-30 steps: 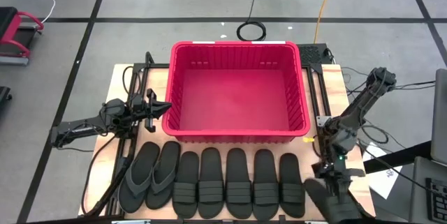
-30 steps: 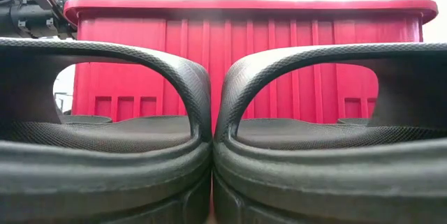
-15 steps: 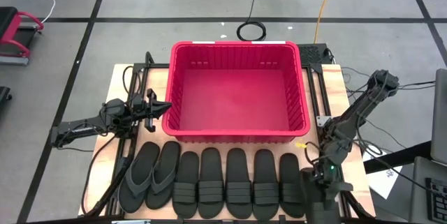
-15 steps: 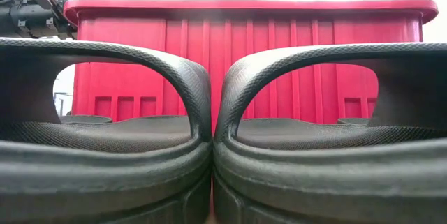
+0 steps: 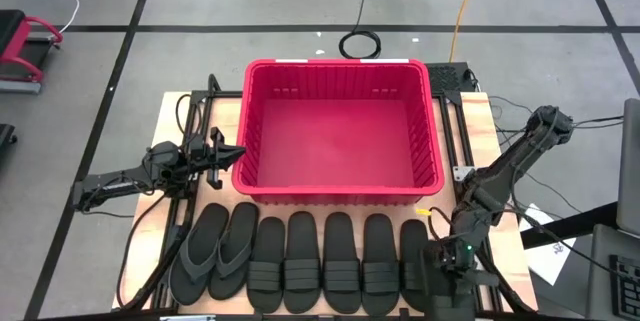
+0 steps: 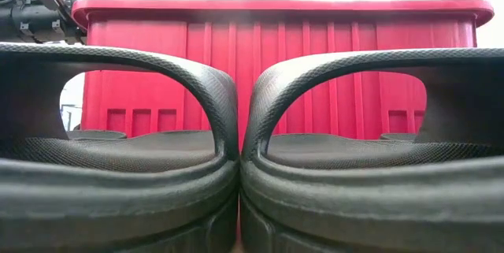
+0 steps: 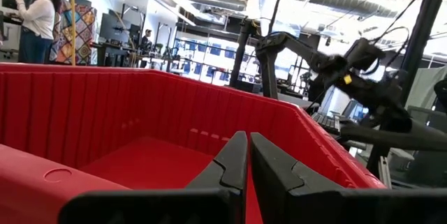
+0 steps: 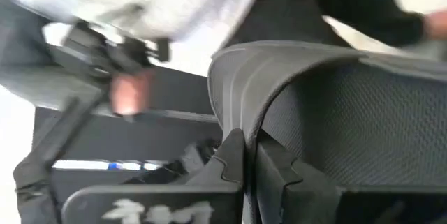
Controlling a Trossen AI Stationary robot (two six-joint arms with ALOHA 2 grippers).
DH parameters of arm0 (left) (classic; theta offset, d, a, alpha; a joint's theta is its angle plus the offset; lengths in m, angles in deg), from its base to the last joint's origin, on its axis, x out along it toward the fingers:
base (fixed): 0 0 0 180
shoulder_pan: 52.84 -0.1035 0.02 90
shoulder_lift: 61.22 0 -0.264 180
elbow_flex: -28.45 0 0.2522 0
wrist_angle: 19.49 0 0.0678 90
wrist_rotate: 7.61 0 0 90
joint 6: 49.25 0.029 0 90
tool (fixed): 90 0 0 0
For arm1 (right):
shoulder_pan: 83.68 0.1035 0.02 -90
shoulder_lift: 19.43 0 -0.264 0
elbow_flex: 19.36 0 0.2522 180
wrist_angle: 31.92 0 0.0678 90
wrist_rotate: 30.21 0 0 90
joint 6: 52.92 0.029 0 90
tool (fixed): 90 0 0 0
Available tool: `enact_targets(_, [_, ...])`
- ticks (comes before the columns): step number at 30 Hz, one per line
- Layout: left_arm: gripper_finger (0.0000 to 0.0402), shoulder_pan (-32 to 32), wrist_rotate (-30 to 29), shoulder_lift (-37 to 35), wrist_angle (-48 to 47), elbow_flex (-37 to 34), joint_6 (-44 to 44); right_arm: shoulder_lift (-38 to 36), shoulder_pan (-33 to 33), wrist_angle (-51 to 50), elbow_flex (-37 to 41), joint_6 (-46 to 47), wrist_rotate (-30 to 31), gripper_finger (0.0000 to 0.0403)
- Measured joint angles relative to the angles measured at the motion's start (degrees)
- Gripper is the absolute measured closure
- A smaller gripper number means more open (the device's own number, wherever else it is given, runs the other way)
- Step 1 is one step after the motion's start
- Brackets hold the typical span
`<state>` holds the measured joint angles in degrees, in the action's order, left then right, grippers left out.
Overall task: Pick and place slides into bin
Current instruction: Put the black slide into the red bin
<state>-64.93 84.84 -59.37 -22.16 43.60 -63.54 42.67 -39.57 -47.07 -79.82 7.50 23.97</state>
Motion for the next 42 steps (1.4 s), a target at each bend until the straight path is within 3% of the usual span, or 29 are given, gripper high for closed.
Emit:
enact_targets(7, [0.0378, 0.0, 0.1, 0.0, -0.1, 0.0, 2.1, 0.0, -10.3, -30.3, -17.6, -15.4, -0.5, 0.0402])
enact_targets(15, [0.0378, 0.0, 0.1, 0.0, -0.2, 0.0, 5.2, 2.3, -28.6, -60.9, -37.1, -32.8, -0.7, 0.0402])
enact_targets(21, [0.0378, 0.0, 0.1, 0.0, -0.2, 0.0, 4.1, 8.3, -45.2, -89.8, -52.1, -57.4, 5.3, 0.0402])
enact_targets(27, [0.0378, 0.0, 0.1, 0.0, -0.1, 0.0, 3.6, 11.8, -60.3, -88.3, -60.5, -73.6, 6.5, 0.0401])
enact_targets(33, [0.0378, 0.0, -0.1, 0.0, 0.0, 0.0, 1.8, 15.7, -72.2, -88.3, -62.7, -85.5, 13.3, 0.0401])
enact_targets(36, [0.0378, 0.0, -0.1, 0.0, 0.0, 0.0, 1.1, 18.0, -75.9, -88.8, -61.9, -91.2, 18.7, 0.04])
enact_targets(42, [0.0378, 0.0, -0.1, 0.0, 0.0, 0.0, 0.1, 23.2, -78.5, -88.6, -57.4, -101.2, 16.1, 0.04])
